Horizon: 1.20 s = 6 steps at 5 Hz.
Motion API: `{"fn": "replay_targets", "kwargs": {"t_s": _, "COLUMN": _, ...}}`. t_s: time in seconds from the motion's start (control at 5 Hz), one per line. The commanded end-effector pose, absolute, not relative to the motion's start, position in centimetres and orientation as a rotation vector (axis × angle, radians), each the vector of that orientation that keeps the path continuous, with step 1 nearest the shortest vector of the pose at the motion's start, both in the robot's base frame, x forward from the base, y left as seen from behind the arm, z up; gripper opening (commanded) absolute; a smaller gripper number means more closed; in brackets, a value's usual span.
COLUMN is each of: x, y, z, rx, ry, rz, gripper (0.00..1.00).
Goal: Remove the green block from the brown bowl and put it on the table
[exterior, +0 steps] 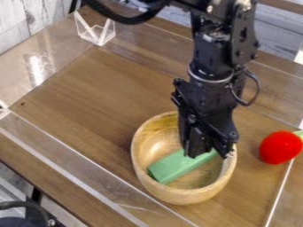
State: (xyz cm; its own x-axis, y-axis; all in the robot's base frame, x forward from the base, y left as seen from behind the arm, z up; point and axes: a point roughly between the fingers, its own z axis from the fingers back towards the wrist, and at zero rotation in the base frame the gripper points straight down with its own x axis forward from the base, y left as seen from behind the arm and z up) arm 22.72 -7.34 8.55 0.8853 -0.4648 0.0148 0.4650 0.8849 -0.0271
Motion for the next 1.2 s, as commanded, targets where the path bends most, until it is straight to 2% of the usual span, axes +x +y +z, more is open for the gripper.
{"fn": "replay_targets", "kwargs": {"t_s": 0.0, "x": 24.2, "y": -7.8, "z": 10.6, "rx": -0.021, "ry": -0.039, "rz": -0.509, "gripper": 0.00}}
{"fn": "replay_targets", "kwargs": {"t_s": 0.4, "x": 25.1, "y": -5.9, "z": 15.7, "rx": 0.010, "ry": -0.056, "rz": -0.524, "gripper": 0.00}}
{"fn": "replay_targets", "kwargs": {"t_s": 0.6, "x": 24.5, "y": -6.3, "z": 13.9, "rx": 0.010, "ry": -0.050, "rz": -0.550, "gripper": 1.00}}
{"fn": "replay_targets", "kwargs": {"t_s": 0.8, "x": 23.8, "y": -6.8, "z": 12.0, "rx": 0.008, "ry": -0.046, "rz": -0.573, "gripper": 1.00}}
{"fn": "replay_targets", "kwargs": {"t_s": 1.0, "x": 24.6, "y": -7.1, "z": 10.9, "rx": 0.003, "ry": -0.053, "rz": -0.646, "gripper": 1.00}}
